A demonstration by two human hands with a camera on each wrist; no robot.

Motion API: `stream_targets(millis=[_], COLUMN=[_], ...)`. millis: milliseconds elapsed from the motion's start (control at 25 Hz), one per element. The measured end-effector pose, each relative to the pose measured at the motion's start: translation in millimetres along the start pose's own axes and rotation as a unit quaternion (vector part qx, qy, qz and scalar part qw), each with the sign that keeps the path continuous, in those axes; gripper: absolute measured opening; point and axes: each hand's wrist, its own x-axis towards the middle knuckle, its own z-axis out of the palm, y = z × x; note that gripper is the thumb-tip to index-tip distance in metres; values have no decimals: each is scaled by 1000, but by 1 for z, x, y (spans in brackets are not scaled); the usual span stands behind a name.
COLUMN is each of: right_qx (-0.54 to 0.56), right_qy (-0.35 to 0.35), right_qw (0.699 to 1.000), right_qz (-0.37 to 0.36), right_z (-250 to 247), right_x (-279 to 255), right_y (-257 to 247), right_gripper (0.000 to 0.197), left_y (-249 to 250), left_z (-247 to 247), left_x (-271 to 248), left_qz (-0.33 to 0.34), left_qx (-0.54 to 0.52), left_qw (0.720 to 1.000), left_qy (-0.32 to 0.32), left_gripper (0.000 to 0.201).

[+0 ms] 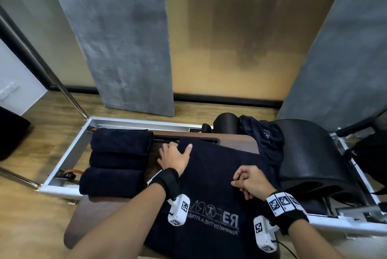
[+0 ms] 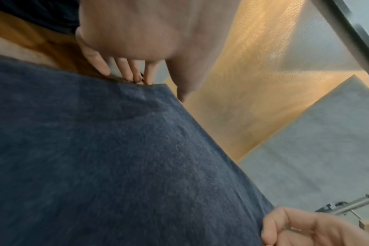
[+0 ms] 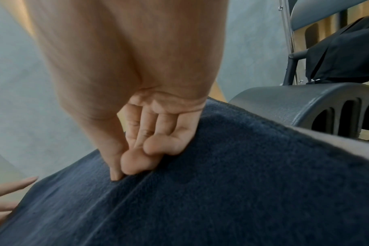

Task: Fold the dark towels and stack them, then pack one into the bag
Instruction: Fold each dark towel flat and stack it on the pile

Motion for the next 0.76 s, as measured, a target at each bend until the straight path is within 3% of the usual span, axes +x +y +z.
stream_targets(millis=[200,360,440,640,760], right_qx=[19,84,115,88,58], right_qy=[3,36,71,160,180], right_qw=[1000,995,990,979,975], right_qz=[-8,-32,-49,-94,-118], right_z=[0,2,4,18,35], right_x=[0,-14,-26,-71,-104], right_y=[-5,-8,-8,5,21], right_gripper=[15,17,20,23,28], left_y=[11,6,3,-27,-63], left_z=[5,-1,-3,-5,-11], left_x=[20,18,7,-46,-84], left_qz=[-3,7,44,237,306], left_qx=[-40,-50,-11,0,0], left_qw=[999,994,993,971,949], left_qy=[23,99,107,8,-73], left_gripper=[22,34,41,5,26])
